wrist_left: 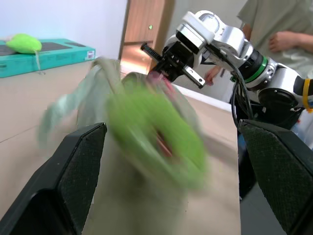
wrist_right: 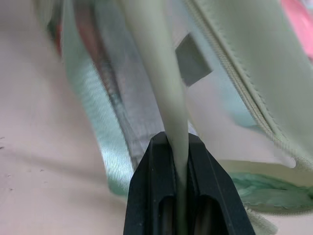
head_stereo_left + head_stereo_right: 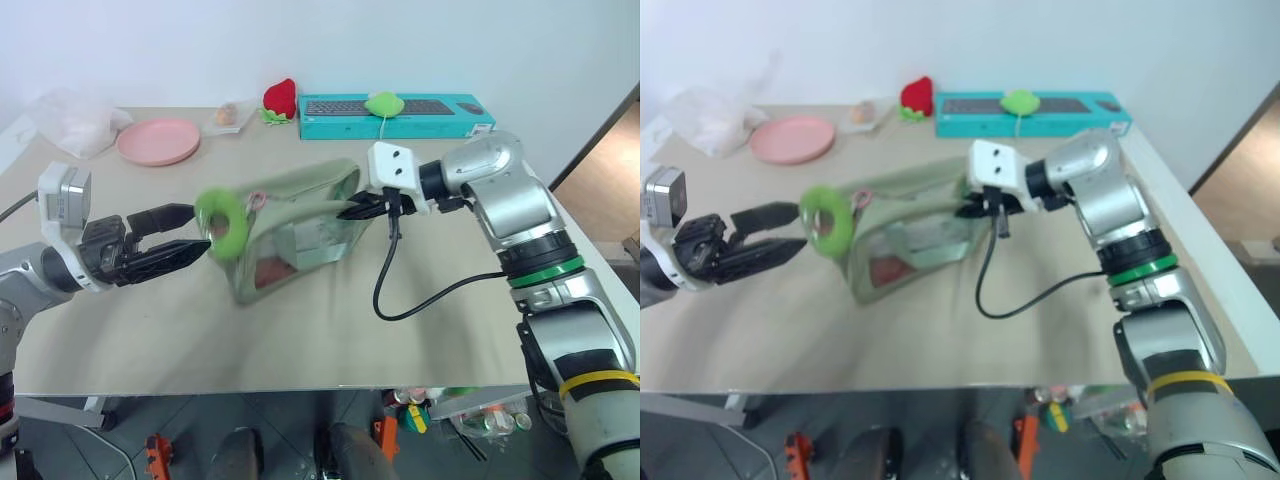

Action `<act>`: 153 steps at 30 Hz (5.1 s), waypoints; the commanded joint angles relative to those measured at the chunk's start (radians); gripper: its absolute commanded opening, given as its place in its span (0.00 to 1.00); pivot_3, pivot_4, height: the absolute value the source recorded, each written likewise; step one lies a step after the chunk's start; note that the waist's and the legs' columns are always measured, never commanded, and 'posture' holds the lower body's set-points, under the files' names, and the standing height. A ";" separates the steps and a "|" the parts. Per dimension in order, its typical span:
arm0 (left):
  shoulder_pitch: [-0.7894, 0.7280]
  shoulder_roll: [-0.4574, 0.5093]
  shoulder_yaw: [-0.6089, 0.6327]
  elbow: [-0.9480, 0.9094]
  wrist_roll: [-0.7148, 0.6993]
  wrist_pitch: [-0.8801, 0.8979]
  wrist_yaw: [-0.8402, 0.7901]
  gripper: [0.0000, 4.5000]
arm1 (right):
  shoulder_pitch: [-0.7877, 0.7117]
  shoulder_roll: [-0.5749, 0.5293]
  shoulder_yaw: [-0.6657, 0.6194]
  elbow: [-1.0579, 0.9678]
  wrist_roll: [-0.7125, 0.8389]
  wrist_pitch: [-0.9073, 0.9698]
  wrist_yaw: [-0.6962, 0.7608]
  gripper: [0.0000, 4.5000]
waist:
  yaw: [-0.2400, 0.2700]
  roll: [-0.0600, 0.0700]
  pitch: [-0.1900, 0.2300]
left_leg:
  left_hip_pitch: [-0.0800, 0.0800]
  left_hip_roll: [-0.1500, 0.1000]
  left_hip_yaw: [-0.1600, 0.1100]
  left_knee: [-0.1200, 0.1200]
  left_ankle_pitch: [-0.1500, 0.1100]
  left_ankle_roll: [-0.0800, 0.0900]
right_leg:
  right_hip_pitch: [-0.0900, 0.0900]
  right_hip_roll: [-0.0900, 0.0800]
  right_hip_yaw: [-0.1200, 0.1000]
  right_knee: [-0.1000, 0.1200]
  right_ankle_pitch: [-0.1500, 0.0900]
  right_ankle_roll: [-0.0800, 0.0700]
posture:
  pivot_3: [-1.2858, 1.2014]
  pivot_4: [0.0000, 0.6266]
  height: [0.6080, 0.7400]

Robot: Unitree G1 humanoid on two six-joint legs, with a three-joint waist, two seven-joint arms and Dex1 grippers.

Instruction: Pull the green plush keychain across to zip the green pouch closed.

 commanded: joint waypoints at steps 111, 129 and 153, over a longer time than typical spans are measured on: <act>-0.181 -0.046 -0.039 0.465 0.135 0.014 0.092 1.00 | 0.369 -0.038 -0.244 -0.491 0.488 0.476 -0.295 0.02 | -0.016 0.002 0.001 | 0.000 0.004 0.003 -0.003 -0.003 0.001 | -0.002 0.007 0.003 -0.001 -0.002 -0.001 | 0.52 0.24 1.00; -0.212 -0.110 -0.024 0.412 0.119 0.059 0.076 0.19 | 0.365 -0.059 -0.248 -0.504 0.512 0.494 -0.312 0.00 | -0.016 0.002 0.001 | 0.000 0.004 0.003 -0.002 -0.003 0.001 | -0.002 0.006 0.003 -0.001 -0.002 -0.001 | 0.52 0.24 1.00; -0.339 -0.111 -0.144 0.195 0.045 0.160 0.086 0.27 | 0.372 -0.054 -0.256 -0.516 0.527 0.503 -0.343 0.00 | -0.016 0.001 0.001 | -0.001 0.003 0.002 -0.001 -0.002 0.000 | -0.002 0.007 0.003 -0.001 -0.002 0.000 | 0.52 0.24 1.00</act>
